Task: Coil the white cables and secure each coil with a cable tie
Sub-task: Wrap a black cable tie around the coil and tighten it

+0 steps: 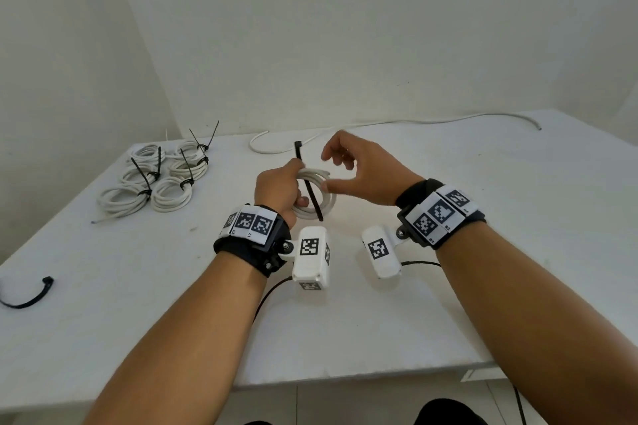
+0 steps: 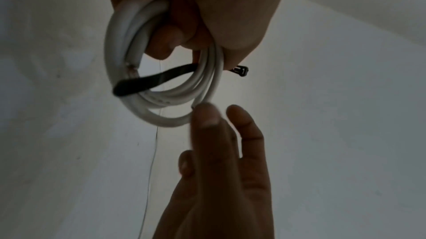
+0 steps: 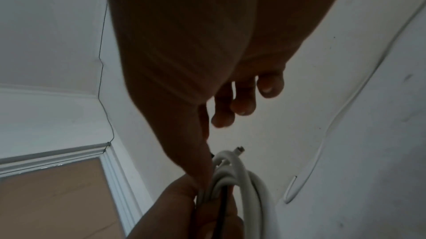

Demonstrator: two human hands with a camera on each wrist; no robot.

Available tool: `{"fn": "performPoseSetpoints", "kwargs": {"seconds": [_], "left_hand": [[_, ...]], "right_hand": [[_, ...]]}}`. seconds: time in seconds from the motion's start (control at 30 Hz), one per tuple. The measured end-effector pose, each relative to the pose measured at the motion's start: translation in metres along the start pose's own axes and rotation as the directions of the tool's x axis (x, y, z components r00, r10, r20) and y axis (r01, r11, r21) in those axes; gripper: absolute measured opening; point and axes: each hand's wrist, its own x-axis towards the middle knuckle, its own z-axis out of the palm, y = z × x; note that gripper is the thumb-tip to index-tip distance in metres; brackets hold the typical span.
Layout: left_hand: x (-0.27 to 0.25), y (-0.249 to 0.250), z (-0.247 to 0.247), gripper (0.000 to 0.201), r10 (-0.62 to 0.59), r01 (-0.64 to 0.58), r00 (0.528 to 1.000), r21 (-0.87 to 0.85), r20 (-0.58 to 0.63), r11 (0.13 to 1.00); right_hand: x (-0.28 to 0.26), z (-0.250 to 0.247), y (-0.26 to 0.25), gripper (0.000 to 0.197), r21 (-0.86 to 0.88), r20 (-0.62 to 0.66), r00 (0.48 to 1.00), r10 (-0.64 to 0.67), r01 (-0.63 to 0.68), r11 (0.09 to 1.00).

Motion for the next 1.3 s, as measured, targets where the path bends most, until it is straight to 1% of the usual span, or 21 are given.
{"fn": "performPoseSetpoints", "kwargs": {"seconds": [0.07,0.13,0.2,0.27,0.3,0.37,0.43,0.5,0.53,0.6,0.7,0.8,0.83,0.9,0.97,1.07,1.17,1.3], "left_hand": [[0.006,-0.002,-0.005,0.023,-0.014,0.012,0.999,-0.048,-0.046,0.999],[0.010,-0.005,-0.007,0.022,-0.020,0.017,0.998,-0.067,-0.057,0.998],[0.012,-0.006,-0.007,0.021,-0.028,0.024,0.998,-0.082,-0.049,0.996],[0.013,-0.007,-0.008,0.021,-0.032,0.027,0.998,-0.090,-0.048,0.996],[0.014,-0.006,-0.008,0.021,-0.029,0.024,0.998,-0.093,-0.047,0.995],[0.014,-0.006,-0.007,0.022,-0.027,0.023,0.999,-0.097,-0.041,0.995],[0.014,-0.006,-0.007,0.024,-0.025,0.021,0.999,-0.104,-0.042,0.994],[0.015,-0.007,-0.008,0.023,-0.024,0.020,0.999,-0.096,-0.041,0.995],[0.016,-0.008,-0.010,0.022,-0.024,0.021,0.999,-0.081,-0.032,0.996],[0.015,-0.010,-0.012,0.021,-0.020,0.020,1.000,-0.042,0.001,0.999],[0.012,-0.011,-0.013,0.019,0.001,-0.001,0.999,-0.008,0.048,1.000],[0.012,-0.012,-0.013,0.019,0.064,-0.068,0.995,0.047,0.078,0.997],[0.011,-0.012,-0.013,0.016,0.085,-0.091,0.992,0.067,0.090,0.994],[0.008,-0.012,-0.014,0.012,0.117,-0.126,0.988,0.090,0.096,0.988],[0.005,-0.011,-0.014,0.014,0.148,-0.156,0.985,0.085,0.086,0.984],[0.001,-0.010,-0.014,0.018,0.186,-0.192,0.979,0.079,0.085,0.978],[-0.002,-0.010,-0.013,0.017,0.214,-0.224,0.972,0.112,0.092,0.968],[-0.004,-0.010,-0.012,0.018,0.240,-0.266,0.956,0.154,0.172,0.952]], "right_hand": [[-0.002,0.001,-0.003,0.037,-0.036,0.145,0.989,-0.018,0.024,0.999],[-0.001,0.004,-0.007,0.045,-0.123,0.245,0.969,-0.019,0.051,0.991],[0.000,0.008,-0.010,0.054,-0.220,0.285,0.958,-0.017,0.083,0.972],[0.000,0.010,-0.013,0.056,-0.291,0.286,0.958,-0.032,0.119,0.949],[0.000,0.011,-0.013,0.054,-0.314,0.280,0.959,-0.051,0.141,0.939],[0.001,0.012,-0.015,0.042,-0.339,0.263,0.961,-0.089,0.179,0.924],[0.001,0.016,-0.017,0.025,-0.326,0.240,0.961,-0.135,0.211,0.922],[0.001,0.019,-0.018,0.007,-0.275,0.168,0.965,-0.202,0.243,0.930],[0.000,0.018,-0.018,0.005,-0.253,0.107,0.967,-0.231,0.252,0.934],[0.000,0.015,-0.019,0.009,-0.216,-0.001,0.968,-0.252,0.245,0.945],[0.001,0.010,-0.024,0.006,-0.162,-0.071,0.968,-0.240,0.226,0.961],[0.003,0.007,-0.027,0.006,-0.105,-0.167,0.964,-0.208,0.193,0.976],[0.004,0.005,-0.028,0.006,-0.095,-0.177,0.967,-0.184,0.170,0.981],[0.008,0.003,-0.031,0.006,-0.075,-0.174,0.980,-0.093,0.081,0.994],[0.011,0.005,-0.033,0.006,-0.029,-0.178,0.984,-0.002,-0.003,1.000],[0.017,0.014,-0.033,0.007,-0.038,-0.155,0.987,0.046,-0.053,0.998],[0.019,0.021,-0.027,0.008,-0.034,-0.188,0.977,0.097,-0.105,0.994],[0.016,0.023,-0.016,0.008,-0.003,-0.203,0.967,0.151,-0.155,0.988]]}}
